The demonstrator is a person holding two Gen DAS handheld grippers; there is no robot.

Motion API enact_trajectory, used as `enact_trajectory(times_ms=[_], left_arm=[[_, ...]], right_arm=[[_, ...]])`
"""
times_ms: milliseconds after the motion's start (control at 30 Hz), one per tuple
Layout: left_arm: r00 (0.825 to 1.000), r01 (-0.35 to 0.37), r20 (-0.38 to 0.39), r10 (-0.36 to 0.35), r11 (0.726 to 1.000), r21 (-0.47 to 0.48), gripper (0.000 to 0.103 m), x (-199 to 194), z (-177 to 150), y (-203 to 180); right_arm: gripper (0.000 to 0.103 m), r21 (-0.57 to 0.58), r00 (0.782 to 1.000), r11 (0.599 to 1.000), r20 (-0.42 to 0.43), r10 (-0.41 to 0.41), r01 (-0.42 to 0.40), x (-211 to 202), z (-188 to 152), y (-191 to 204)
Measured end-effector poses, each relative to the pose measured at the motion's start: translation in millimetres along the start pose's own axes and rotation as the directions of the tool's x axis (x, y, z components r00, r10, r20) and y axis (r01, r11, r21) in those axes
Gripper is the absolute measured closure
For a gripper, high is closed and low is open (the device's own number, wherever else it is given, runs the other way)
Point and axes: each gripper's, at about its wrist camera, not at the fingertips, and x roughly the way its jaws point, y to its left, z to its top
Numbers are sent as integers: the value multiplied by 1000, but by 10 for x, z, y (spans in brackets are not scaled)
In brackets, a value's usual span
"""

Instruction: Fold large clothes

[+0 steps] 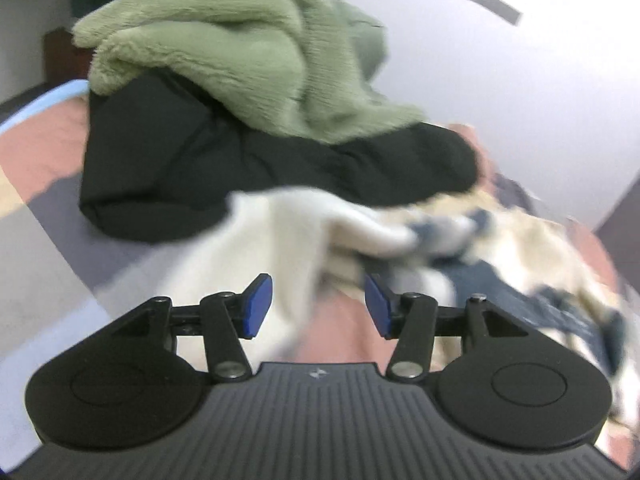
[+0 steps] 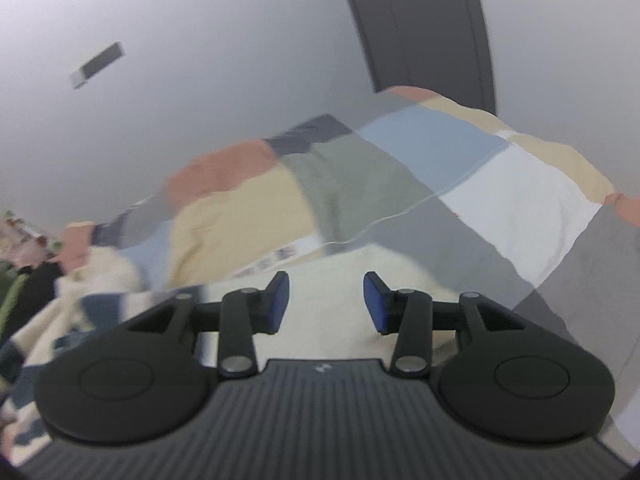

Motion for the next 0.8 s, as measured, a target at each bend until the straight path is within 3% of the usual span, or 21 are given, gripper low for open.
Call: enact_trajectory(times_ms=[200, 400, 733, 800], left_arm=[[983, 175, -54, -177, 983, -49, 46, -569, -408, -491], [953, 269, -119, -280, 958, -104, 46, -898, -853, -983], [922, 295, -250, -297, 954, -45, 46, -876, -1773, -1186], [914, 287, -276, -297, 955, -76, 46, -805, -1883, -1110]], right_arm=[[58, -27, 989, 989, -26, 146, -147, -723, -147, 549], [58, -86, 961, 958, -75, 267, -273, -1356, -542, 1132], [58, -183, 901, 895, -242, 360, -406, -1695, -1507, 1573], [46, -201, 894, 887, -267, 360, -417, -1666, -1631, 1596]])
